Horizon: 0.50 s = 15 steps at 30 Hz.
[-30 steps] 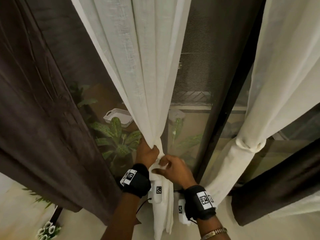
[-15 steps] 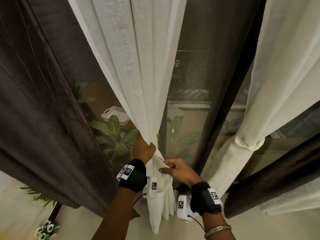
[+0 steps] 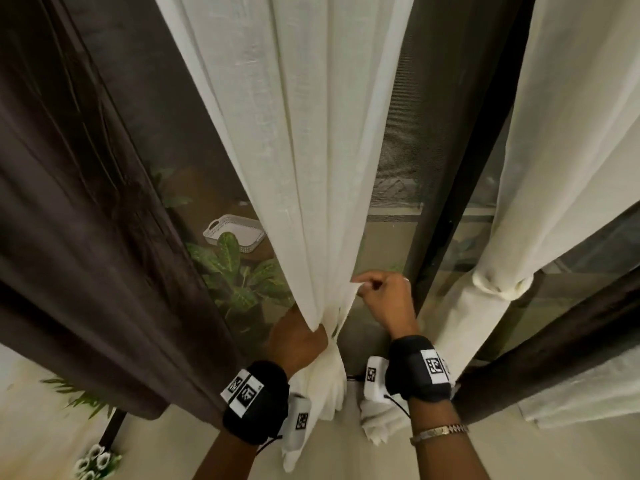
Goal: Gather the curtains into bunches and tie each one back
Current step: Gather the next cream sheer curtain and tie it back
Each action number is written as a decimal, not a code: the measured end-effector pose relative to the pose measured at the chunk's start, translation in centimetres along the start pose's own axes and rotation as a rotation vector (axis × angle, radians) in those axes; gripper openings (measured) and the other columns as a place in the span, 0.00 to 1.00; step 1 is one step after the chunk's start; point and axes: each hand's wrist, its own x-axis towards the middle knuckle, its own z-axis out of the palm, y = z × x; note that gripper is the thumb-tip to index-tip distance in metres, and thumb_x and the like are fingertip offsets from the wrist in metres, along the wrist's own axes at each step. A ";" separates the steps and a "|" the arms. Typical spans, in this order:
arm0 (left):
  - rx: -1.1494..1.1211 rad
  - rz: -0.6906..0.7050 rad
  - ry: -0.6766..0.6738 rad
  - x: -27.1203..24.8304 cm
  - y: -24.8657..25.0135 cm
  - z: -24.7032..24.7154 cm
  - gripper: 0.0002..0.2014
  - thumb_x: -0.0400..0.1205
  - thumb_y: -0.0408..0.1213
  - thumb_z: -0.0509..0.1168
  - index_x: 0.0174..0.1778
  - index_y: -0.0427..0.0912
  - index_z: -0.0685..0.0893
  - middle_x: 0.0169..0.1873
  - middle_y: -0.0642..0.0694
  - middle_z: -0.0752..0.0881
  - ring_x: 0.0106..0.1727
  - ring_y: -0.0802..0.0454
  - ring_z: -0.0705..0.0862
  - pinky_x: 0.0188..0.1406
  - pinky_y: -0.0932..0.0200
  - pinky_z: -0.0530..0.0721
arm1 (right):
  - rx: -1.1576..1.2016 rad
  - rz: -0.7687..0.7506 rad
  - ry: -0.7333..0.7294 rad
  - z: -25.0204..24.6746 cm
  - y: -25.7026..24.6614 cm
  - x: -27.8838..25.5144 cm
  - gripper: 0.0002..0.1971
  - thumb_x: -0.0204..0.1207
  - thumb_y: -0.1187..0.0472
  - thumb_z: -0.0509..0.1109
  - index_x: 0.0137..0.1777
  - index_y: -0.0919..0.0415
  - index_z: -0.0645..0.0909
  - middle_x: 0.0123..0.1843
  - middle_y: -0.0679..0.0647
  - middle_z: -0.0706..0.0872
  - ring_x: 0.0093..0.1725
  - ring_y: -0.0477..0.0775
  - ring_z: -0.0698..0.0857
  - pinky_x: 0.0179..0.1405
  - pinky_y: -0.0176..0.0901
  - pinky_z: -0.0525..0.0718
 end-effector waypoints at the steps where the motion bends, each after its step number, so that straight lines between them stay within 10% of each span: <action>1: -0.002 -0.002 0.004 -0.2 0.0 0.1 0.31 0.83 0.43 0.65 0.85 0.41 0.72 0.80 0.38 0.80 0.81 0.36 0.78 0.78 0.50 0.77 | 0.030 -0.017 -0.039 1.0 -0.7 0.1 0.14 0.78 0.73 0.72 0.49 0.56 0.98 0.43 0.43 0.95 0.41 0.38 0.89 0.48 0.35 0.86; 5: 0.003 0.026 0.012 -0.1 0.0 -0.3 0.32 0.77 0.48 0.63 0.79 0.41 0.76 0.72 0.38 0.84 0.75 0.36 0.83 0.76 0.42 0.82 | 0.237 -0.068 -0.250 4.2 -2.9 -0.3 0.13 0.79 0.79 0.72 0.56 0.68 0.94 0.53 0.53 0.95 0.42 0.25 0.89 0.46 0.23 0.83; 10: -0.080 0.072 -0.027 1.8 -2.4 0.0 0.41 0.68 0.60 0.60 0.78 0.45 0.78 0.68 0.42 0.86 0.72 0.41 0.86 0.71 0.39 0.86 | 0.354 0.058 -0.600 4.5 -2.2 -1.1 0.45 0.71 0.75 0.74 0.89 0.56 0.69 0.77 0.51 0.85 0.77 0.50 0.84 0.74 0.44 0.87; 12: -0.110 0.084 0.008 1.0 -1.7 -0.8 0.43 0.69 0.59 0.67 0.80 0.44 0.77 0.67 0.45 0.87 0.69 0.44 0.87 0.69 0.45 0.87 | 0.390 0.046 -0.785 3.3 -2.7 -1.7 0.56 0.62 0.73 0.71 0.93 0.53 0.56 0.82 0.53 0.77 0.81 0.53 0.78 0.73 0.45 0.85; 15: -0.112 0.099 -0.054 0.5 -1.2 -1.0 0.43 0.73 0.44 0.79 0.85 0.39 0.72 0.64 0.52 0.85 0.62 0.55 0.86 0.58 0.73 0.83 | 0.483 0.074 -0.930 1.7 -3.6 -2.6 0.53 0.57 0.78 0.70 0.87 0.52 0.62 0.77 0.58 0.80 0.71 0.48 0.83 0.62 0.39 0.89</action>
